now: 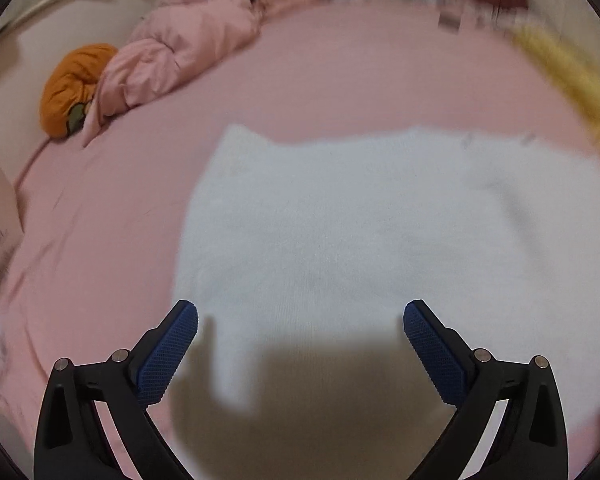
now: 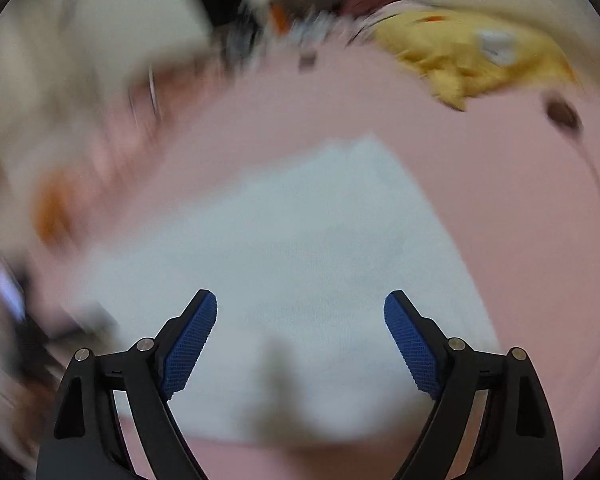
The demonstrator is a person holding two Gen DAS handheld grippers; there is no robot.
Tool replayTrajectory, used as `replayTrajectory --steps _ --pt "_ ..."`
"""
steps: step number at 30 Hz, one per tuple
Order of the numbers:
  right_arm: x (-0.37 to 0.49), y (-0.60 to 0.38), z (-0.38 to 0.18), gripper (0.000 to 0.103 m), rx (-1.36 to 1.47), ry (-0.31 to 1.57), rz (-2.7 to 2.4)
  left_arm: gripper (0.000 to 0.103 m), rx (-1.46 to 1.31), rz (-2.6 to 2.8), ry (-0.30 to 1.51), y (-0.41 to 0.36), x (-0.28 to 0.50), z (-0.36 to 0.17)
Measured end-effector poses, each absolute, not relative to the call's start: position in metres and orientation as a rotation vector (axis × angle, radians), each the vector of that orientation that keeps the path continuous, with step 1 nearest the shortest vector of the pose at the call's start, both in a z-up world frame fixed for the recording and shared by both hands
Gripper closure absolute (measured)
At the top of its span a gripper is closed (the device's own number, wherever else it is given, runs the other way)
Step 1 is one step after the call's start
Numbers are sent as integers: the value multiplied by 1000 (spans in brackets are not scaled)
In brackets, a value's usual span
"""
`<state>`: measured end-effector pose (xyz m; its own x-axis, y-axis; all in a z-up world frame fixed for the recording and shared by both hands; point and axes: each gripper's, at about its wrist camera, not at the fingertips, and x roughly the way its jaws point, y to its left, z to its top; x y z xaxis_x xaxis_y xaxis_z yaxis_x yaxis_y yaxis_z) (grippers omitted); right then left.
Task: Fold clothes
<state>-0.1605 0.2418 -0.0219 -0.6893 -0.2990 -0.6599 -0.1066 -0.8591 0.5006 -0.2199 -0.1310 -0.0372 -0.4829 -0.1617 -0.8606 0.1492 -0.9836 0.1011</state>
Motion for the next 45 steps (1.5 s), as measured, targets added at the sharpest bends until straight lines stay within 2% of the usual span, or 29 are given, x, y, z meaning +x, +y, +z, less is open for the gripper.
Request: replayTrajectory --steps 1,2,5,6,8,13,18,24,27,31,33,34,35,37,45 --pt "-143 259 -21 10 1137 -997 -2617 0 1476 -2595 25 -133 -204 -30" --pt "-128 276 -24 10 1100 -1196 -2534 0 1498 -2618 57 -133 -189 -28" --pt "-103 305 -80 10 1192 -1745 -2056 0 1663 -2631 84 -127 -147 -42" --pt "-92 310 -96 10 1170 -1890 -1948 0 1672 -2640 83 -126 -132 -46" --pt "-76 315 -110 10 1138 -2002 -1926 0 1642 -2661 74 -122 -104 -53" --pt "-86 298 -103 10 1245 -1887 -2095 0 1647 -2591 226 -139 -77 -81" --pt "-106 289 -111 9 1324 -1865 -2156 0 1584 -2652 232 -134 -81 -74" --pt "-128 286 -112 10 1245 -1812 -2197 0 1590 -2652 334 -139 -81 -77" --pt "-139 287 -114 10 1225 -1845 -2209 0 1586 -2652 385 -141 -81 -78" --pt "-150 285 -112 10 1175 -1820 -2241 0 1584 -2651 392 -139 -84 -80" --pt "-148 286 -115 22 1150 -1830 -2260 0 1580 -2650 392 -139 -84 -80" --pt "-145 288 -119 42 1158 -1842 -2284 0 1578 -2651 391 -139 -86 -79" --pt "-144 290 -125 74 1177 -1846 -2308 0 1573 -2653 395 -139 -87 -79" --pt "-138 294 -140 79 1150 -1834 -2316 0 1569 -2654 406 -139 -87 -79" --pt "-150 294 -134 78 1170 -1805 -2303 0 1531 -2661 384 -139 -86 -74"
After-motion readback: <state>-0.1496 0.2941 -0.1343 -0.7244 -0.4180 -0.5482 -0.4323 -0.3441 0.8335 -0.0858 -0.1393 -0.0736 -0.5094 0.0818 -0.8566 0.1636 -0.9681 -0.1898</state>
